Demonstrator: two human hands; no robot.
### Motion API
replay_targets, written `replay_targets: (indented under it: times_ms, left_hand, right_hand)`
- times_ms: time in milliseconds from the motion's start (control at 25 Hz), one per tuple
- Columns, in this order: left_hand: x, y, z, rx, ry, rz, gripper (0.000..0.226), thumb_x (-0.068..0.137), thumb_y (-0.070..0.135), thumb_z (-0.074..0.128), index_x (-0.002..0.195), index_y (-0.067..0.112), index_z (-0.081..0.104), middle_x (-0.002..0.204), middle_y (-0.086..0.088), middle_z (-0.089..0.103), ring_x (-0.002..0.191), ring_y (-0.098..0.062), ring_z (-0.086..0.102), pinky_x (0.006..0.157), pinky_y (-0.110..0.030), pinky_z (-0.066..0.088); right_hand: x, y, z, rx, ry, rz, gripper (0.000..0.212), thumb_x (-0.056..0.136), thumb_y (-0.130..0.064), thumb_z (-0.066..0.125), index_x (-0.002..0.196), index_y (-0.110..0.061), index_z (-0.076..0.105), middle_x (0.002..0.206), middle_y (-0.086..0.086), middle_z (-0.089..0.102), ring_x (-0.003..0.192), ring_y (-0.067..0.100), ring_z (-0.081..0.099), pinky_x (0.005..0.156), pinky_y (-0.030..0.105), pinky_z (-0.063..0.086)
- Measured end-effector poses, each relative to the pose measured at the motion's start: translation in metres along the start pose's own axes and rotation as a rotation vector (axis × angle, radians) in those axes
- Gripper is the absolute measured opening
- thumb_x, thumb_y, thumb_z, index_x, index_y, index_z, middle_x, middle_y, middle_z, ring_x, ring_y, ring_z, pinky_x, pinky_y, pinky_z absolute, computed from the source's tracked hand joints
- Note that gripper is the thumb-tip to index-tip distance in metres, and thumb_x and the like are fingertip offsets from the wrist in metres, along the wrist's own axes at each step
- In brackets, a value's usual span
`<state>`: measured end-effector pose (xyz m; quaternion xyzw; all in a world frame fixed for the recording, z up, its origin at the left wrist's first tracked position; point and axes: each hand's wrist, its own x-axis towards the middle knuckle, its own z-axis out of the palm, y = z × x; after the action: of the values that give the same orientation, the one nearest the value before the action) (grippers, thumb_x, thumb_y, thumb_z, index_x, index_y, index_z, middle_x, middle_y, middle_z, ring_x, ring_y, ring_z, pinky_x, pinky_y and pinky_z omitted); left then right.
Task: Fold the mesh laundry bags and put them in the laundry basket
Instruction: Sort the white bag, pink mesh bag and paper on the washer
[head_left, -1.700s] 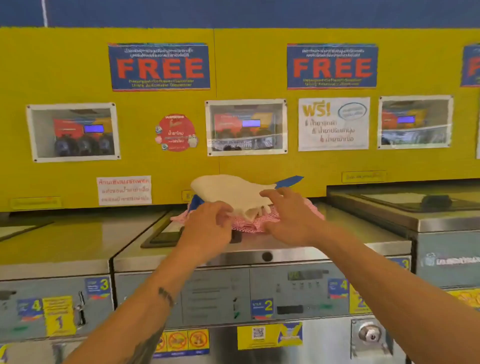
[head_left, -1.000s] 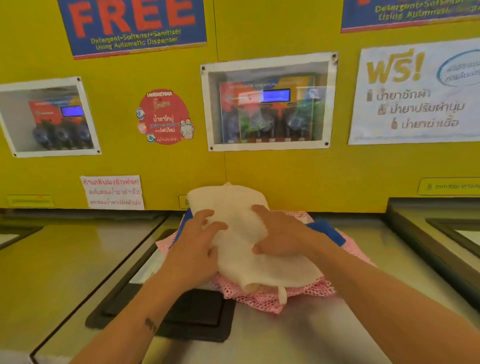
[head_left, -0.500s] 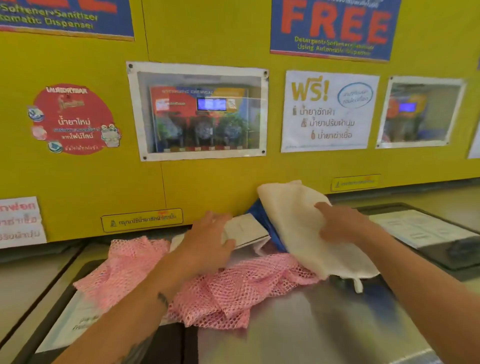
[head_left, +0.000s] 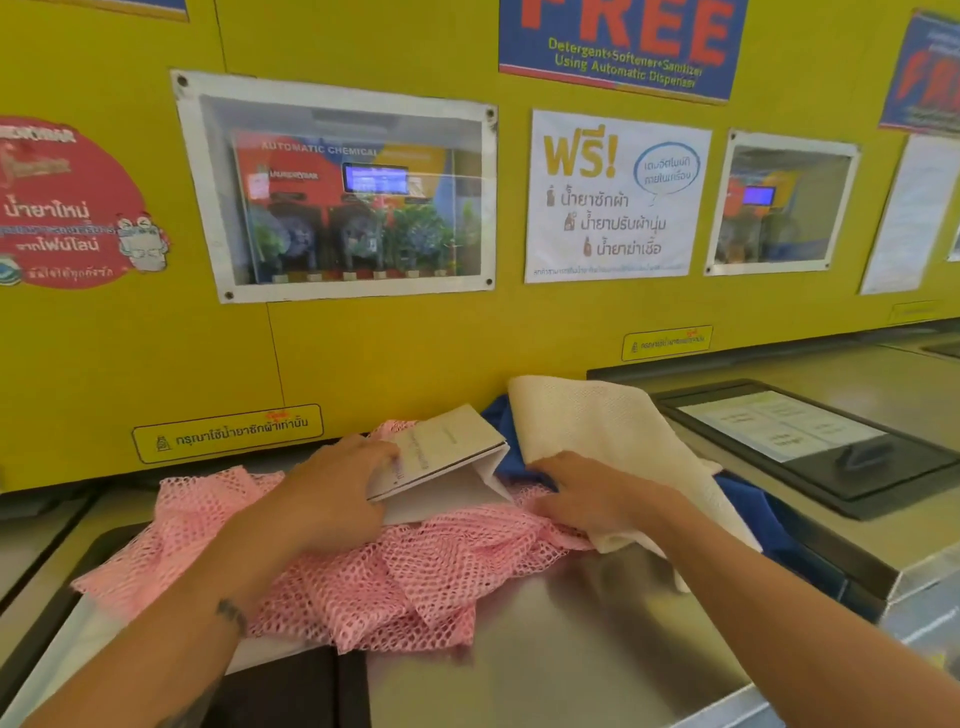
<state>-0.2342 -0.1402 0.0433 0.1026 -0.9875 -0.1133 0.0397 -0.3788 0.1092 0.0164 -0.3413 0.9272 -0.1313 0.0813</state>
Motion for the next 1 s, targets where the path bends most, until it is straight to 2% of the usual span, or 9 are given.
replay_targets:
  times_ms: [120, 240, 320, 440, 600, 680, 800, 920, 1000]
  left_hand:
    - [-0.012, -0.010, -0.005, 0.015, 0.119, -0.040, 0.057, 0.093, 0.019, 0.046, 0.146, 0.038, 0.038, 0.133, 0.006, 0.047, 0.122, -0.020, 0.045, 0.098, -0.036, 0.043]
    - [-0.016, -0.007, -0.018, 0.176, 0.370, -0.040, 0.054, 0.094, 0.014, 0.046, 0.140, 0.043, 0.047, 0.122, 0.008, 0.054, 0.114, -0.019, 0.049, 0.091, -0.037, 0.043]
    - [-0.014, 0.007, -0.030, 0.289, 0.557, 0.009, 0.045, 0.092, 0.016, 0.052, 0.130, 0.040, 0.058, 0.122, 0.009, 0.059, 0.113, -0.019, 0.052, 0.092, -0.040, 0.036]
    - [-0.010, 0.036, -0.045, 0.345, 0.790, 0.181, 0.029, 0.086, 0.015, 0.059, 0.109, 0.028, 0.072, 0.110, 0.004, 0.068, 0.104, -0.025, 0.059, 0.088, -0.045, 0.036]
    - [0.000, 0.060, -0.052, 0.254, 0.954, 0.347, 0.028, 0.082, 0.018, 0.057, 0.106, 0.020, 0.072, 0.107, 0.001, 0.067, 0.103, -0.026, 0.058, 0.089, -0.045, 0.039]
    - [0.007, 0.070, -0.050, 0.074, 0.907, 0.453, 0.032, 0.085, 0.018, 0.057, 0.115, 0.018, 0.068, 0.119, -0.002, 0.060, 0.113, -0.024, 0.052, 0.096, -0.041, 0.041]
    - [0.012, 0.079, -0.024, -0.133, 0.716, 0.406, 0.044, 0.086, 0.018, 0.057, 0.130, 0.020, 0.052, 0.136, 0.000, 0.044, 0.127, -0.020, 0.040, 0.104, -0.034, 0.039]
    - [0.016, 0.072, 0.021, -0.080, 0.153, 0.062, 0.076, 0.089, 0.045, 0.056, 0.152, 0.027, 0.017, 0.159, 0.001, 0.019, 0.145, -0.027, 0.023, 0.116, -0.046, 0.027]
    - [0.019, 0.057, 0.043, -0.006, -0.145, -0.067, 0.092, 0.086, 0.060, 0.053, 0.155, 0.032, -0.001, 0.165, 0.001, 0.005, 0.150, -0.030, 0.014, 0.120, -0.052, 0.017]
  right_hand:
    - [0.002, -0.005, -0.013, 0.216, -0.004, -0.001, 0.048, 0.095, -0.034, 0.053, 0.142, -0.029, 0.047, 0.139, -0.010, 0.048, 0.125, 0.015, 0.047, 0.098, 0.032, 0.036]
    - [-0.006, -0.035, -0.037, 0.395, 0.341, -0.163, 0.065, 0.089, -0.014, 0.059, 0.149, -0.029, 0.036, 0.152, -0.002, 0.039, 0.140, 0.019, 0.036, 0.108, 0.032, 0.034]
    - [-0.018, -0.070, -0.049, 0.303, 0.366, -0.332, 0.077, 0.084, -0.024, 0.063, 0.151, -0.031, 0.028, 0.156, -0.002, 0.031, 0.143, 0.019, 0.029, 0.112, 0.037, 0.029]
    - [-0.023, -0.101, -0.040, -0.070, 0.300, -0.343, 0.096, 0.075, -0.049, 0.063, 0.154, -0.034, 0.011, 0.157, 0.001, 0.023, 0.144, 0.026, 0.022, 0.115, 0.054, 0.024]
    - [-0.022, -0.085, -0.040, -0.177, 0.766, -0.314, 0.078, 0.076, -0.034, 0.060, 0.148, -0.026, 0.034, 0.145, 0.008, 0.044, 0.132, 0.033, 0.042, 0.105, 0.053, 0.037]
    - [-0.021, -0.064, -0.051, -0.297, 0.936, -0.250, 0.074, 0.070, -0.029, 0.058, 0.142, -0.022, 0.043, 0.140, 0.013, 0.049, 0.130, 0.039, 0.044, 0.104, 0.056, 0.037]
    - [-0.023, -0.022, -0.057, -0.513, 0.778, 0.017, 0.077, 0.064, -0.029, 0.056, 0.139, -0.025, 0.040, 0.135, 0.010, 0.047, 0.128, 0.039, 0.042, 0.105, 0.058, 0.032]
    - [-0.017, 0.018, -0.030, -0.564, 0.470, 0.135, 0.074, 0.067, -0.033, 0.059, 0.137, -0.029, 0.035, 0.130, 0.006, 0.047, 0.121, 0.034, 0.043, 0.102, 0.052, 0.034]
    - [-0.013, 0.030, -0.011, -0.544, 0.398, 0.131, 0.069, 0.072, -0.034, 0.059, 0.136, -0.031, 0.034, 0.129, 0.005, 0.046, 0.117, 0.032, 0.044, 0.097, 0.049, 0.038]
